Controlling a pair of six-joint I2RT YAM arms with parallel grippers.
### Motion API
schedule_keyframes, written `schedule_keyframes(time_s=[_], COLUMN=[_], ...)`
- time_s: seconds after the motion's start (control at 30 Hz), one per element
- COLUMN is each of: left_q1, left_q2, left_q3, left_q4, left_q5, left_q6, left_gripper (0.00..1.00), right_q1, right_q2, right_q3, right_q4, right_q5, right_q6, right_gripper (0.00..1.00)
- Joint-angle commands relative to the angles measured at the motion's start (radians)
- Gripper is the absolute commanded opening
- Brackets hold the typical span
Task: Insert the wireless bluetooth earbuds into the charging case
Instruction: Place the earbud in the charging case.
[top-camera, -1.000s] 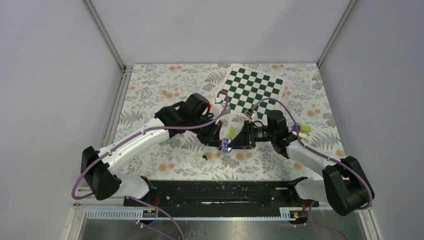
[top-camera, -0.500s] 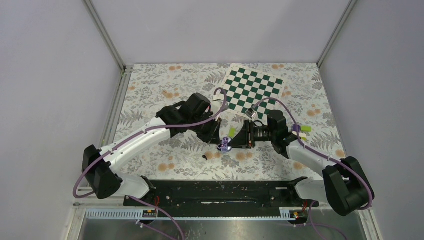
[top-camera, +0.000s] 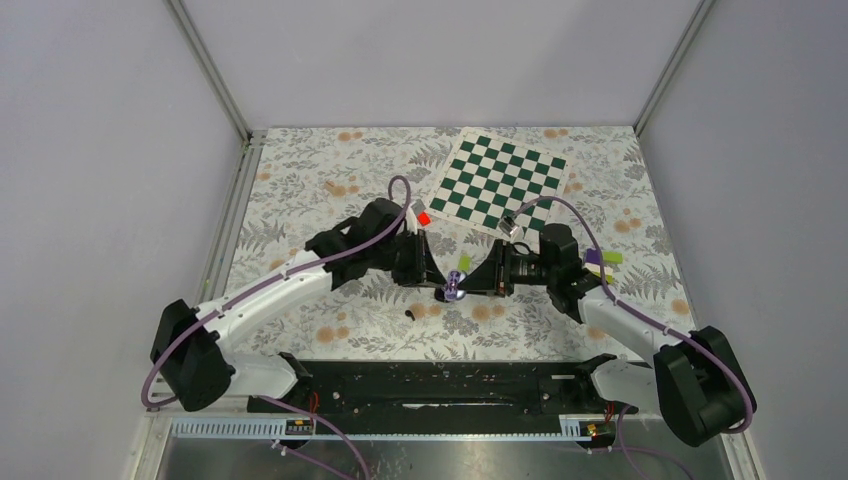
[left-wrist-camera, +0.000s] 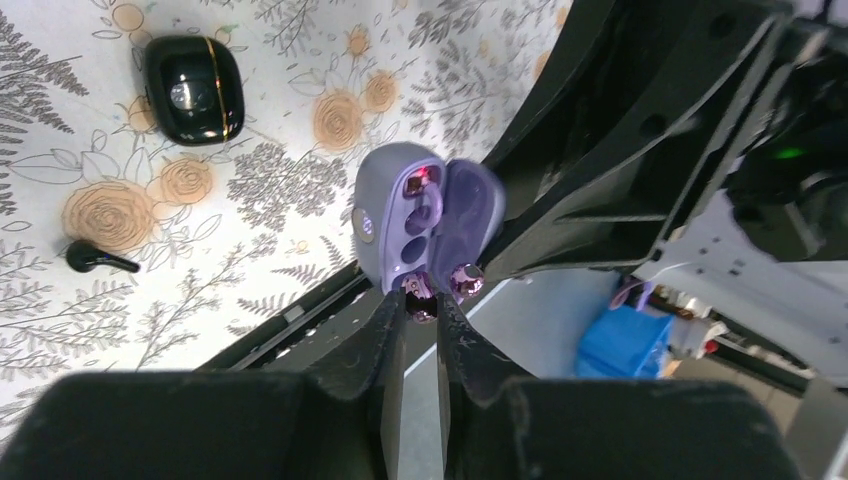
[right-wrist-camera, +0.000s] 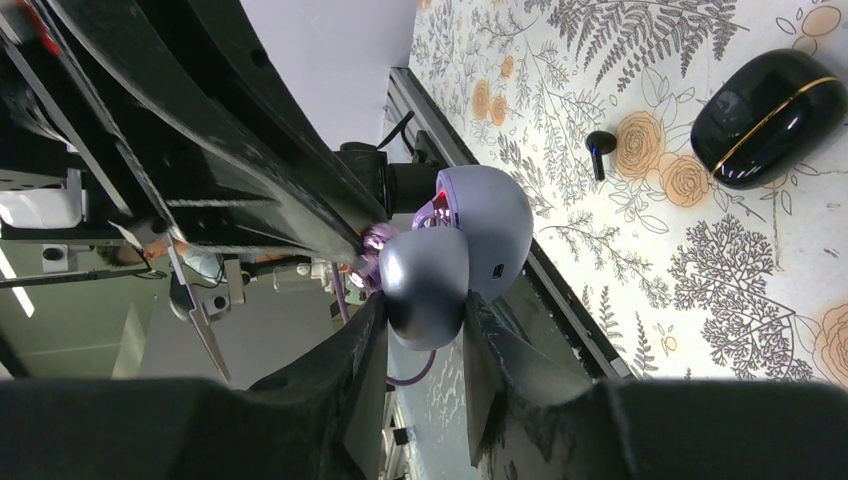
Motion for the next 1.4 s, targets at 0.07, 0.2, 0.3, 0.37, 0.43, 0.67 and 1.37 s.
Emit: schedule_keyframes(time_s=[0.07, 0.2, 0.3, 0.37, 0.43, 0.67, 1.37], left_q1=[0.031, 0.032, 0.032, 0.033, 0.033, 0.035, 0.049], left_q2=[-0.068, -0.083, -0.101, -0.108, -0.115, -0.114, -0.084], left_q3=[-0.055, -0.11, -0.175, -0.215, -0.252, -0.3, -0.342], left_q4=[0.173, 0.23, 0.315, 0.363, 0.403, 0.497, 0.578], left_q5=[0.061, 0.064, 0.09, 0.097, 0.105, 0.091, 0.102], left_q6=[-0.163, -0.244, -0.34, -0.403, -0.448, -0.528, -0.609], left_gripper=[0.0, 0.0, 0.0, 0.0, 0.0, 0.0, 0.0], right_q1=[0.0, 0.0, 0.0, 0.0, 0.0, 0.0, -0.002], right_q2=[-0.051, -0.068, -0.077, -0.088, -0.094, -0.071, -0.09], right_q3=[-0.026, -0.035, -0.041, -0.047, -0.055, -0.06, -0.086], right_q4=[0.05, 0.057, 0.07, 0.078, 0.097, 0.156, 0.181], right_q5=[0.015, 0.032, 0.054, 0.084, 0.108, 0.093, 0.088], right_q6=[0.022, 0.034, 0.049, 0.055, 0.062, 0.093, 0.105], right_gripper=[0.0, 0.0, 0.0, 0.0, 0.0, 0.0, 0.0])
